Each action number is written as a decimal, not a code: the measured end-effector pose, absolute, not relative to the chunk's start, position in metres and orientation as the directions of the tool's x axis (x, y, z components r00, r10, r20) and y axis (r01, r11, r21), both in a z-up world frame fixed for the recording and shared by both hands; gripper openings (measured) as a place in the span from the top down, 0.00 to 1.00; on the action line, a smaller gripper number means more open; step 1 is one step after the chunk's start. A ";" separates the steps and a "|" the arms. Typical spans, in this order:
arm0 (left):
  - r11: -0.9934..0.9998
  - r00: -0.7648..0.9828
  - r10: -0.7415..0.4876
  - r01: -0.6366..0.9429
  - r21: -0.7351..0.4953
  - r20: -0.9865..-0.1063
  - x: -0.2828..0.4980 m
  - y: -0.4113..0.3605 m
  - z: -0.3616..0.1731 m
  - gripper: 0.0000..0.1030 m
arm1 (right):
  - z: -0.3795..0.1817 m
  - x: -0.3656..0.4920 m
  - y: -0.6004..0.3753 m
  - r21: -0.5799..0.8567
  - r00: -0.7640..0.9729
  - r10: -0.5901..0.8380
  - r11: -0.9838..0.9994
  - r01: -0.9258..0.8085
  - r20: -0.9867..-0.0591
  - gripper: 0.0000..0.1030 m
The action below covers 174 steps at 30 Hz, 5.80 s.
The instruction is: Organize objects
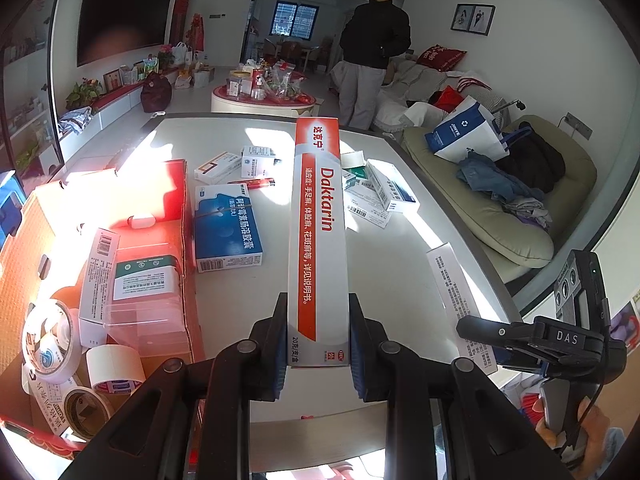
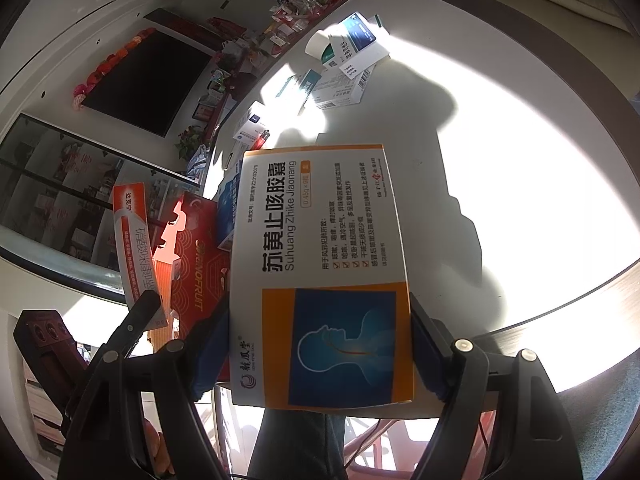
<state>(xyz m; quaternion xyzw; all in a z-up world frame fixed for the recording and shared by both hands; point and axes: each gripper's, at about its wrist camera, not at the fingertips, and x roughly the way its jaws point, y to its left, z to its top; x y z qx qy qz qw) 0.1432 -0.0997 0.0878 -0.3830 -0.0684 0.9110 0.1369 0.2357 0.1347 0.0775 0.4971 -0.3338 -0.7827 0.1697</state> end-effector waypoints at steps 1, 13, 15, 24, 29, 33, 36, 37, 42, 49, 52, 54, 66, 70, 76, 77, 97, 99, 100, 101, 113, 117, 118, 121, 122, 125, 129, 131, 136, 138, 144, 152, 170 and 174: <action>-0.953 -0.669 0.301 -0.196 -0.229 -0.679 0.143 -0.100 0.088 0.75 | 0.078 0.236 0.134 0.691 -0.447 -0.598 -0.719 -0.066 -0.665 0.24; -0.955 -0.670 0.297 -0.188 -0.232 -0.680 0.143 -0.105 0.086 0.75 | 0.078 0.238 0.130 0.691 -0.440 -0.601 -0.720 -0.064 -0.667 0.24; -0.954 -0.671 0.298 -0.183 -0.238 -0.679 0.142 -0.106 0.086 0.75 | 0.078 0.238 0.130 0.692 -0.440 -0.602 -0.719 -0.065 -0.666 0.24; -0.972 -0.716 0.168 -0.008 -0.233 -0.677 0.148 -0.184 0.095 0.75 | 0.112 0.222 0.055 0.723 -0.384 -0.703 -0.681 0.119 -0.599 0.24; -0.968 -0.723 0.050 0.135 -0.212 -0.689 0.161 -0.238 0.091 0.75 | 0.136 0.212 -0.036 0.738 -0.269 -0.789 -0.613 0.282 -0.552 0.24; -0.959 -0.718 -0.016 0.209 -0.193 -0.696 0.171 -0.263 0.085 0.75 | 0.143 0.212 -0.092 0.753 -0.190 -0.827 -0.561 0.344 -0.530 0.24; -0.953 -0.702 -0.039 0.241 -0.186 -0.711 0.173 -0.275 0.076 0.75 | 0.144 0.213 -0.119 0.747 -0.151 -0.827 -0.556 0.365 -0.542 0.24; -0.951 -0.696 -0.044 0.249 -0.183 -0.717 0.172 -0.277 0.073 0.75 | 0.143 0.212 -0.125 0.736 -0.142 -0.818 -0.566 0.372 -0.557 0.24; -0.950 -0.666 -0.064 0.269 -0.159 -0.744 0.162 -0.279 0.060 0.70 | 0.140 0.214 -0.148 0.655 -0.128 -0.762 -0.618 0.434 -0.635 0.23; -0.939 -0.667 -0.076 0.298 -0.172 -0.742 0.160 -0.283 0.056 0.23 | 0.150 0.172 -0.077 0.533 -0.420 -0.600 -0.799 0.279 -0.680 0.09; -0.938 -0.675 -0.074 0.297 -0.178 -0.734 0.158 -0.281 0.059 0.21 | 0.121 0.132 -0.054 0.490 -0.410 -0.508 -0.857 0.157 -0.757 0.09; -0.939 -0.683 -0.079 0.296 -0.176 -0.726 0.156 -0.281 0.062 0.21 | 0.104 0.112 -0.052 0.470 -0.381 -0.479 -0.874 0.123 -0.791 0.09; -0.956 -0.696 0.197 0.018 -0.292 -0.691 0.064 -0.241 0.136 0.07 | 0.101 0.065 -0.015 0.378 -0.497 -0.378 -0.920 0.107 -0.781 0.09; -0.917 -0.631 0.358 -0.098 -0.388 -0.688 -0.014 -0.185 0.148 0.05 | 0.123 0.057 0.058 0.301 -0.625 -0.247 -0.954 0.021 -0.740 0.09; -0.954 -0.575 0.270 -0.051 -0.296 -0.772 -0.131 -0.103 0.113 0.04 | 0.098 -0.002 0.137 0.309 -0.534 -0.191 -0.941 -0.141 -0.824 0.09; -0.963 -0.553 0.246 -0.043 -0.267 -0.796 -0.146 -0.092 0.101 0.04 | 0.092 -0.008 0.139 0.301 -0.525 -0.191 -0.945 -0.131 -0.829 0.09; -0.985 -0.424 0.160 -0.006 -0.174 -0.891 -0.209 -0.058 0.010 0.30 | 0.061 -0.029 0.144 0.293 -0.518 -0.241 -0.956 -0.019 -0.821 0.40; -0.983 -0.447 0.163 0.004 -0.184 -0.880 -0.207 -0.060 0.016 0.30 | 0.067 -0.022 0.151 0.329 -0.531 -0.268 -0.944 -0.021 -0.804 0.40; -0.980 -0.459 0.172 0.009 -0.198 -0.871 -0.205 -0.062 0.021 0.30 | 0.070 -0.018 0.155 0.349 -0.540 -0.283 -0.937 -0.021 -0.793 0.40; -0.978 -0.472 0.180 0.009 -0.209 -0.863 -0.202 -0.063 0.028 0.30 | 0.075 -0.013 0.159 0.371 -0.550 -0.300 -0.928 -0.019 -0.780 0.40; -0.927 -0.576 0.375 -0.238 -0.289 -0.727 -0.030 -0.048 0.114 0.30 | 0.081 0.110 0.175 0.680 -0.522 -0.575 -0.733 -0.015 -0.630 0.40; -0.915 -0.600 0.402 -0.243 -0.321 -0.692 0.043 -0.050 0.111 0.30 | 0.070 0.155 0.165 0.735 -0.493 -0.623 -0.677 -0.050 -0.607 0.40; -0.912 -0.600 0.407 -0.236 -0.334 -0.689 0.060 -0.052 0.107 0.30 | 0.068 0.166 0.162 0.742 -0.487 -0.630 -0.668 -0.058 -0.605 0.40; -0.921 -0.615 0.385 -0.209 -0.329 -0.688 0.100 -0.059 0.100 0.30 | 0.061 0.193 0.152 0.750 -0.464 -0.643 -0.657 -0.072 -0.609 0.40; -0.925 -0.624 0.374 -0.201 -0.322 -0.686 0.112 -0.063 0.099 0.30 | 0.059 0.201 0.149 0.753 -0.456 -0.649 -0.654 -0.074 -0.609 0.40; -0.938 -0.662 0.340 -0.185 -0.295 -0.668 0.138 -0.077 0.101 0.30 | 0.055 0.221 0.141 0.765 -0.439 -0.666 -0.638 -0.085 -0.604 0.40; -0.949 -0.709 0.301 -0.156 -0.274 -0.638 0.158 -0.097 0.106 0.30 | 0.052 0.239 0.130 0.786 -0.426 -0.689 -0.611 -0.096 -0.587 0.40; -0.948 -0.720 0.296 -0.142 -0.284 -0.628 0.162 -0.106 0.107 0.30 | 0.049 0.246 0.124 0.796 -0.415 -0.702 -0.596 -0.101 -0.579 0.40; -0.950 -0.750 0.264 -0.095 -0.296 -0.606 0.169 -0.130 0.109 0.30 | 0.047 0.255 0.110 0.806 -0.384 -0.724 -0.582 -0.106 -0.573 0.40; -0.954 -0.761 0.244 -0.075 -0.292 -0.601 0.172 -0.140 0.108 0.30 | 0.048 0.257 0.107 0.802 -0.377 -0.724 -0.589 -0.099 -0.578 0.40; -0.958 -0.761 0.201 -0.022 -0.285 -0.616 0.173 -0.155 0.101 0.30 | 0.050 0.257 0.101 0.795 -0.363 -0.723 -0.600 -0.092 -0.588 0.40; -0.975 -0.764 0.133 0.011 -0.220 -0.631 0.177 -0.159 0.099 0.30 | 0.050 0.257 0.099 0.789 -0.358 -0.719 -0.607 -0.094 -0.596 0.40; -0.982 -0.761 0.109 0.017 -0.187 -0.639 0.179 -0.158 0.096 0.30 | 0.049 0.258 0.102 0.790 -0.363 -0.716 -0.605 -0.103 -0.596 0.40; -0.983 -0.761 0.107 0.017 -0.185 -0.639 0.178 -0.158 0.096 0.30 | 0.049 0.258 0.102 0.790 -0.362 -0.717 -0.604 -0.103 -0.596 0.40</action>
